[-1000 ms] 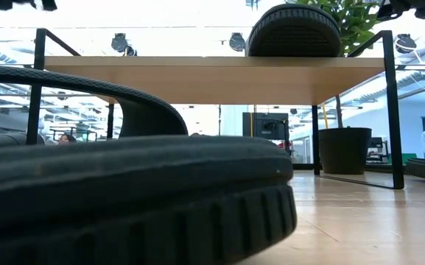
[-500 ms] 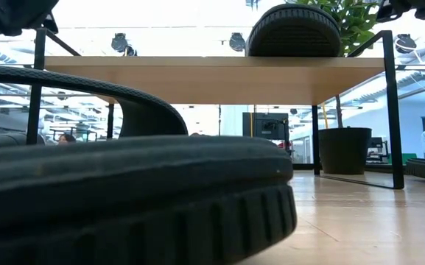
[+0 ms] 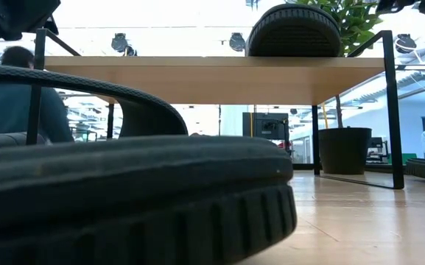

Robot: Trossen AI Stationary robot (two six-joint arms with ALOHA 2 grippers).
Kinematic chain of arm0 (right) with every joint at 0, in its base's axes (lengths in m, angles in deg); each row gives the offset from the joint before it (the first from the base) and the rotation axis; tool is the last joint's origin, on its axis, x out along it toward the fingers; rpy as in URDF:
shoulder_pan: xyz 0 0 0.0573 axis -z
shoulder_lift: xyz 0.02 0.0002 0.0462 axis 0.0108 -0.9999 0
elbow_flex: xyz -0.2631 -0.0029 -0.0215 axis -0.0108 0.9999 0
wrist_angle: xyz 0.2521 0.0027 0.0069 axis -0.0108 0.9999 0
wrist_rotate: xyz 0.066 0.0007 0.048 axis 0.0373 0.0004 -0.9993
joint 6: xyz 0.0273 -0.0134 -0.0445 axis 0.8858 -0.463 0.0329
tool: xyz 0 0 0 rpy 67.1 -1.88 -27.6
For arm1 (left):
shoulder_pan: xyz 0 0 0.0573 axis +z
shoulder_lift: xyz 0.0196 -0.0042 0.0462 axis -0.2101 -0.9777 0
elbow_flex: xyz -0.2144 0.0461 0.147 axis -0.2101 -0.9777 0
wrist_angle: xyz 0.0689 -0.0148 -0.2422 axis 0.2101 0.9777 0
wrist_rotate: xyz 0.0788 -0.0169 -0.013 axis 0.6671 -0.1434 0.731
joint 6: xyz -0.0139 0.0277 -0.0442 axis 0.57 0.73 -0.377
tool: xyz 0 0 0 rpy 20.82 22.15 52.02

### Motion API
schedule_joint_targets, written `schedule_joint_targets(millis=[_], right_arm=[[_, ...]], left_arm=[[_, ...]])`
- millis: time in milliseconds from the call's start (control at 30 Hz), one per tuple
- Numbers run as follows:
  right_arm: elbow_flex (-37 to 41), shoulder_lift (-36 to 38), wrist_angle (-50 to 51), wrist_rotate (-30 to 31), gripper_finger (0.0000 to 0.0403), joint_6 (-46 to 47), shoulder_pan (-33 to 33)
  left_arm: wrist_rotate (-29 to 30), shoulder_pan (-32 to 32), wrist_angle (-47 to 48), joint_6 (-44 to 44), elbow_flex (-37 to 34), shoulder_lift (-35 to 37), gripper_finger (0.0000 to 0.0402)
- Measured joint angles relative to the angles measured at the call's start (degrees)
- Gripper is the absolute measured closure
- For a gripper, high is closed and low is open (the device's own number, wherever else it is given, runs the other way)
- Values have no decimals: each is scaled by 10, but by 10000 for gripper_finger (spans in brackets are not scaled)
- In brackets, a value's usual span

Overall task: Pick and place slides into the shelf
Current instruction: Put the bottom left black slide on the shelf

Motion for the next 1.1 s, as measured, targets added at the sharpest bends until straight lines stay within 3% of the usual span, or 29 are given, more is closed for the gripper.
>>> schedule_joint_targets(millis=[100, 300, 500, 800, 1100], right_arm=[[0, -17, -14, -46, 403, -14, 0], [0, -56, -56, -63, 403, 33, 0], [-3, -99, -120, -145, 403, 23, -2], [-110, -234, -71, -113, 403, 19, -32], [-269, -430, -52, -91, 403, -30, -72]], left_arm=[[0, 0, -10, 7, 0, 0, 400], [0, 0, -31, 7, 0, 0, 389], [0, 0, -29, 1, 0, 0, 381], [25, 0, -29, 0, 0, 0, 400], [26, 0, -29, -6, 0, 0, 378]])
